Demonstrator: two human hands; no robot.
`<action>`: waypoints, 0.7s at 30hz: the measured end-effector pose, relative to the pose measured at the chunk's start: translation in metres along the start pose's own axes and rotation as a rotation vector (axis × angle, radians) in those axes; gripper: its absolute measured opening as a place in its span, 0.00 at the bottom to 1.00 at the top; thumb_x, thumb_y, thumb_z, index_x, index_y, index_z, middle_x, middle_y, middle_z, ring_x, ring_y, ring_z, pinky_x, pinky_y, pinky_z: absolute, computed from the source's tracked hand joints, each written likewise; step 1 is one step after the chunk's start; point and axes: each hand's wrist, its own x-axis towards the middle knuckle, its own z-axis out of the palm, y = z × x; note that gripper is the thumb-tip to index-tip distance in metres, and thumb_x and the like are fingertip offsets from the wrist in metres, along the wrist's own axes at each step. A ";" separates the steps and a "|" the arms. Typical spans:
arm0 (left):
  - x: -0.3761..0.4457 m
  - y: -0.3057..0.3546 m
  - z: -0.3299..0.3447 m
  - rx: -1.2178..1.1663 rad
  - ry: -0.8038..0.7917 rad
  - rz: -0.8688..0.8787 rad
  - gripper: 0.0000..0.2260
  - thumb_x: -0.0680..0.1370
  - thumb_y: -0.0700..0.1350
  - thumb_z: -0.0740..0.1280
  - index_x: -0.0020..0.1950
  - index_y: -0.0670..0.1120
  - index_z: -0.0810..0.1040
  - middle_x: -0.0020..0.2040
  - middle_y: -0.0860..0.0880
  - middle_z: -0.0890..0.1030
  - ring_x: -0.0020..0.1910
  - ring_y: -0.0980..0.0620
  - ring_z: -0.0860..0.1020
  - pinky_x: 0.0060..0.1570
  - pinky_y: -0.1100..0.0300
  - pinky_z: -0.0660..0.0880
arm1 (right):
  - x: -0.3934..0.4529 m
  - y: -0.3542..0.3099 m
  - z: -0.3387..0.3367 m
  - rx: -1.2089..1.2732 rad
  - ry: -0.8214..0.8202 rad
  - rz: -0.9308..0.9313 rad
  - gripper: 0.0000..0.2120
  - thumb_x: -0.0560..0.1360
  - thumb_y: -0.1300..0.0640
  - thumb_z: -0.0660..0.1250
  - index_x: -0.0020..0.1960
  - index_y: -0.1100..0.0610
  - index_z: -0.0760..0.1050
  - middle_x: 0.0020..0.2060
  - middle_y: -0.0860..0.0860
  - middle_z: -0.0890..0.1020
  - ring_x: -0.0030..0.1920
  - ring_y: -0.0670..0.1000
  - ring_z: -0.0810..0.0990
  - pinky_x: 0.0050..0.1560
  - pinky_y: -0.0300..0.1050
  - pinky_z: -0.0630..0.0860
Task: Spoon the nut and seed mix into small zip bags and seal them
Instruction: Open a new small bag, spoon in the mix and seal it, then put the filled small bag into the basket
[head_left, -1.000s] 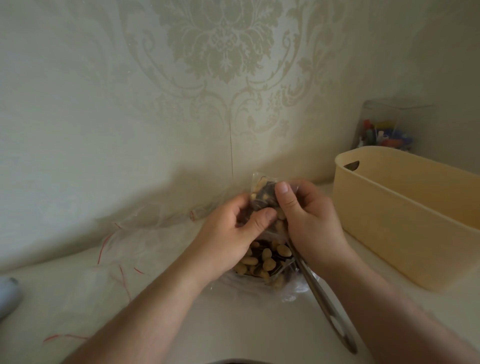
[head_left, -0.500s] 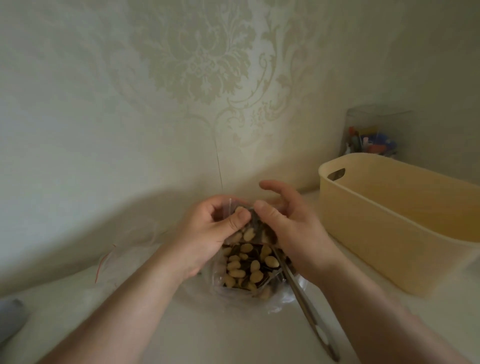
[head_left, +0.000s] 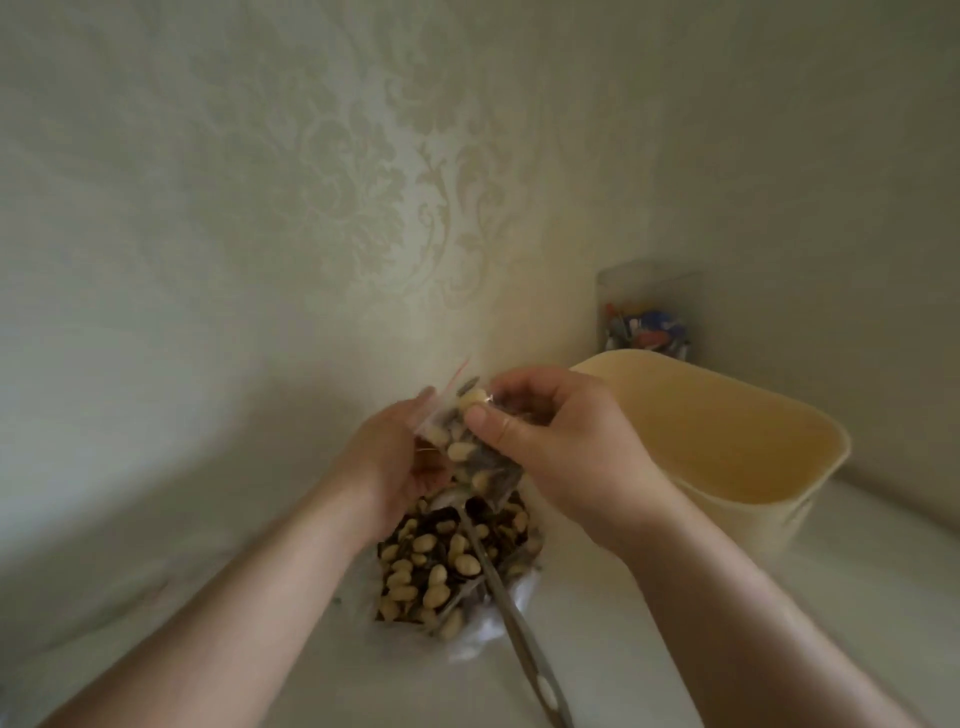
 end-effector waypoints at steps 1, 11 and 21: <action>0.001 -0.003 0.013 0.054 -0.018 -0.005 0.14 0.86 0.49 0.61 0.63 0.41 0.78 0.42 0.39 0.82 0.35 0.45 0.79 0.34 0.56 0.77 | 0.003 -0.009 -0.015 -0.008 0.034 -0.020 0.04 0.74 0.54 0.79 0.46 0.49 0.84 0.41 0.48 0.88 0.41 0.48 0.87 0.45 0.45 0.85; -0.024 -0.020 0.128 0.150 -0.188 0.032 0.15 0.82 0.40 0.69 0.61 0.59 0.74 0.31 0.47 0.81 0.28 0.49 0.80 0.34 0.50 0.84 | 0.029 -0.011 -0.154 -0.649 0.195 0.104 0.06 0.72 0.53 0.78 0.42 0.47 0.81 0.38 0.46 0.84 0.41 0.50 0.84 0.44 0.53 0.84; -0.072 -0.032 0.119 0.230 -0.145 0.435 0.33 0.75 0.42 0.73 0.60 0.79 0.64 0.39 0.42 0.85 0.39 0.43 0.87 0.41 0.44 0.86 | 0.003 0.011 -0.145 -1.232 -0.312 0.230 0.08 0.83 0.57 0.61 0.60 0.48 0.72 0.46 0.47 0.78 0.46 0.50 0.78 0.38 0.41 0.71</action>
